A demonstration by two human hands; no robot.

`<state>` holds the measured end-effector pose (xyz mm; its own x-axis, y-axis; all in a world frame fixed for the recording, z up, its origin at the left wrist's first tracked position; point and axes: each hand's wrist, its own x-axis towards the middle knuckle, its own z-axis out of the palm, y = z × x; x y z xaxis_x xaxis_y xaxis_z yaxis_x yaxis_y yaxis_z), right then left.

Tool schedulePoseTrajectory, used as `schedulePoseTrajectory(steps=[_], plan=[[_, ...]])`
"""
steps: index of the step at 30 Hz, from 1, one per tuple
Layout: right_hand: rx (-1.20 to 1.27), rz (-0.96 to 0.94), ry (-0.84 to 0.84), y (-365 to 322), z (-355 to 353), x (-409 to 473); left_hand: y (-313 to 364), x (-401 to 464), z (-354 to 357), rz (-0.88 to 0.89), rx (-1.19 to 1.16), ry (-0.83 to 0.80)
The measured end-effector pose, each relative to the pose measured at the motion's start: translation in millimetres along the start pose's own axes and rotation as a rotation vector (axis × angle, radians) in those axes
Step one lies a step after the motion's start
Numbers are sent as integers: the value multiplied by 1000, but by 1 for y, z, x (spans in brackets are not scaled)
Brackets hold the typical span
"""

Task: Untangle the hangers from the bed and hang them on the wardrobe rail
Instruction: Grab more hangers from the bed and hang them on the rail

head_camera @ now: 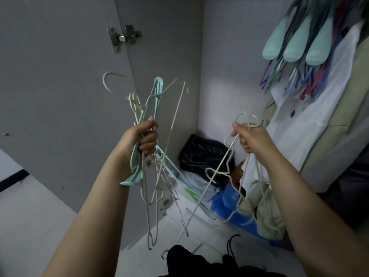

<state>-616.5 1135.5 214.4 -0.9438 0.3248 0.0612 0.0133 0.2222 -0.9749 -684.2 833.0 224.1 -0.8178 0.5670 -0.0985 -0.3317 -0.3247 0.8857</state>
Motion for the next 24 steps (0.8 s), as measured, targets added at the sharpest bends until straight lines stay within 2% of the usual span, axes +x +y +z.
schedulePoseTrajectory(steps=[4, 8, 10, 15, 21, 24], plan=[[-10, -82, 55, -7, 3, 0, -4, 2, -1, -7, 121, 77], [172, -102, 125, -14, 0, 0, -10, 6, -3, 16, 258, 111], [163, -107, 191, -14, -5, 2, -11, 7, -6, 31, 302, 109], [6, -148, 192, -18, -16, 5, -13, 7, -15, 54, 246, 128], [-472, -153, 118, -22, -16, 10, -15, 5, -10, 88, 263, 97], [-577, -145, 112, -22, -11, 8, -15, 4, -1, 112, 315, 78]])
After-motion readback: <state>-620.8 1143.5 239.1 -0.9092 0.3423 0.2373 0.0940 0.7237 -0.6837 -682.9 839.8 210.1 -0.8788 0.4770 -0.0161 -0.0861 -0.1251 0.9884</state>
